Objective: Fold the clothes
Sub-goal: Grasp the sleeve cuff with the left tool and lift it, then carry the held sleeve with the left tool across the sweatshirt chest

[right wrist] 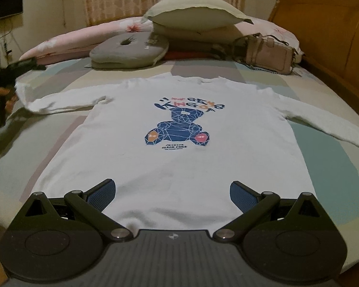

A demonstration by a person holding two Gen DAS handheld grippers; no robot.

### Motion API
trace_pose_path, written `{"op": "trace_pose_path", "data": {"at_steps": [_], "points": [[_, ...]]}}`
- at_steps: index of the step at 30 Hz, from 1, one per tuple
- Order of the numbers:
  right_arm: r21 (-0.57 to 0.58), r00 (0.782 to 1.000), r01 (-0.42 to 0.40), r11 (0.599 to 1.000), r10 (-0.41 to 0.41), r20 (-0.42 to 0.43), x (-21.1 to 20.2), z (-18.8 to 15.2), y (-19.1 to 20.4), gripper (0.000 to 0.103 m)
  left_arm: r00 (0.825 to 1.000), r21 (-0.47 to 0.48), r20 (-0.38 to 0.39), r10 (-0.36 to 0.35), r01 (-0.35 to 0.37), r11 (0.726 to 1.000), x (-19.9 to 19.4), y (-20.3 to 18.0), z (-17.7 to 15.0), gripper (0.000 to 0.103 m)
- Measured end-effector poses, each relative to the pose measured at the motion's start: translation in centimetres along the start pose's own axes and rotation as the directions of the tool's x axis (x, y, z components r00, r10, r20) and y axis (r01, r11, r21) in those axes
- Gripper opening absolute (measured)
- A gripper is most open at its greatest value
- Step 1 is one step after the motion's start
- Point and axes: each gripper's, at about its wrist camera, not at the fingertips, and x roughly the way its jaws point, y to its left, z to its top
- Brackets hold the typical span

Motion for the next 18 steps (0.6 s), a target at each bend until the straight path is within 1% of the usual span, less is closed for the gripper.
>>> {"op": "trace_pose_path", "data": {"at_steps": [3, 6, 12, 16, 18], "points": [[0.0, 1.0, -0.011, 1.0, 0.011, -0.004, -0.3, -0.1, -0.3, 0.103, 1.0, 0.027, -0.003, -0.013, 0.013, 1.0, 0.0, -1.8, 0.5, 0.102], [-0.003, 1.0, -0.01, 1.0, 0.01, -0.029, -0.4, 0.0, -0.6, 0.103, 0.999, 0.052, -0.01, -0.038, 0.038, 0.998, 0.0, -3.7, 1.0, 0.102], [-0.013, 0.998, -0.026, 1.0, 0.025, -0.059, -1.0, -0.2, -1.2, 0.103, 0.998, 0.095, -0.023, -0.061, 0.063, 0.993, 0.0, -7.7, 1.7, 0.102], [-0.023, 0.997, -0.035, 0.999, 0.033, -0.065, -1.4, -0.6, -1.6, 0.103, 0.996, 0.098, -0.055, -0.074, 0.079, 0.992, 0.2, -10.0, 2.0, 0.102], [-0.025, 0.997, -0.041, 0.999, 0.039, -0.069, -1.6, -0.8, -1.8, 0.103, 0.994, 0.117, -0.073, -0.077, 0.085, 0.99, 0.3, -11.3, 2.0, 0.102]]}}
